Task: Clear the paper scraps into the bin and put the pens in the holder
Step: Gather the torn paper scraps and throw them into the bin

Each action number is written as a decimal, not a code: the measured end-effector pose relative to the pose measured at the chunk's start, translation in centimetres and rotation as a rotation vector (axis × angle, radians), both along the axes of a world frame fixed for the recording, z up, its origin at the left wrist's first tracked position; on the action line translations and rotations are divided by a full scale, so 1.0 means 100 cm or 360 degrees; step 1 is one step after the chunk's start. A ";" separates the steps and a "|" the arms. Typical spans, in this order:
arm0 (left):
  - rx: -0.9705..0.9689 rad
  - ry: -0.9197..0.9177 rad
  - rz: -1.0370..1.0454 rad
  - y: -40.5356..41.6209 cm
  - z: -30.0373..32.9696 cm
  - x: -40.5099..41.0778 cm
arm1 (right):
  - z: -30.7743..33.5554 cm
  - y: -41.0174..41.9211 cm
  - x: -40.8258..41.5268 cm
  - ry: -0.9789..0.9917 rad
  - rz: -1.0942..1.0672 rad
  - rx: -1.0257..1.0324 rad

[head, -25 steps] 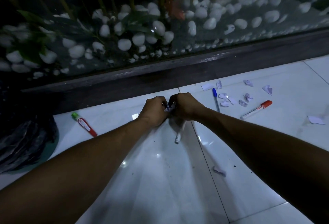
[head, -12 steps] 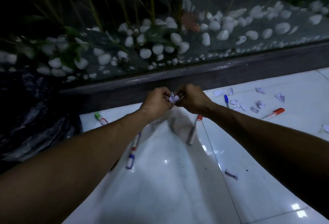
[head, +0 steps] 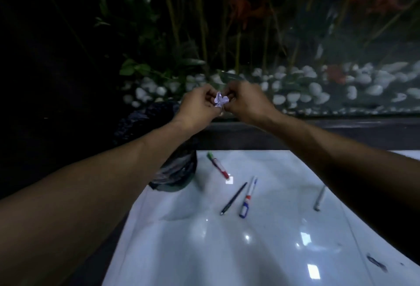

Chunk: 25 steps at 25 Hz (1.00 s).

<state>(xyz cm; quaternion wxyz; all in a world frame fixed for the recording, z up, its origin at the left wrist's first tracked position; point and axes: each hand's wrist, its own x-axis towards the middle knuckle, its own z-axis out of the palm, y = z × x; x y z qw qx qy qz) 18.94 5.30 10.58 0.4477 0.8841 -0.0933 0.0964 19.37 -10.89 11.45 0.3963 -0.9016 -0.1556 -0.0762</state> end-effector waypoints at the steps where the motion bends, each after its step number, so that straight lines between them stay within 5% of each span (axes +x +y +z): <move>1: -0.0021 -0.0043 0.0049 0.023 0.005 -0.005 | 0.007 0.024 -0.002 -0.0022 0.0032 -0.0001; 4: 0.0002 -0.0046 0.0160 0.081 0.009 -0.021 | 0.016 0.083 -0.008 -0.0052 0.0153 -0.0043; 8: 0.0539 0.0183 0.0296 0.147 0.007 -0.031 | 0.000 0.137 -0.014 0.0019 0.0408 -0.0411; 12: 0.0711 0.0474 0.0328 0.162 0.007 -0.024 | -0.004 0.123 -0.016 -0.0054 0.0398 -0.0519; 17: 0.0847 0.0195 0.0196 0.101 0.011 -0.003 | -0.008 0.033 -0.013 0.0036 0.0097 -0.0576; 25: 0.1150 0.0103 -0.0584 -0.055 -0.032 -0.006 | -0.029 -0.132 -0.045 0.0306 -0.0219 -0.1090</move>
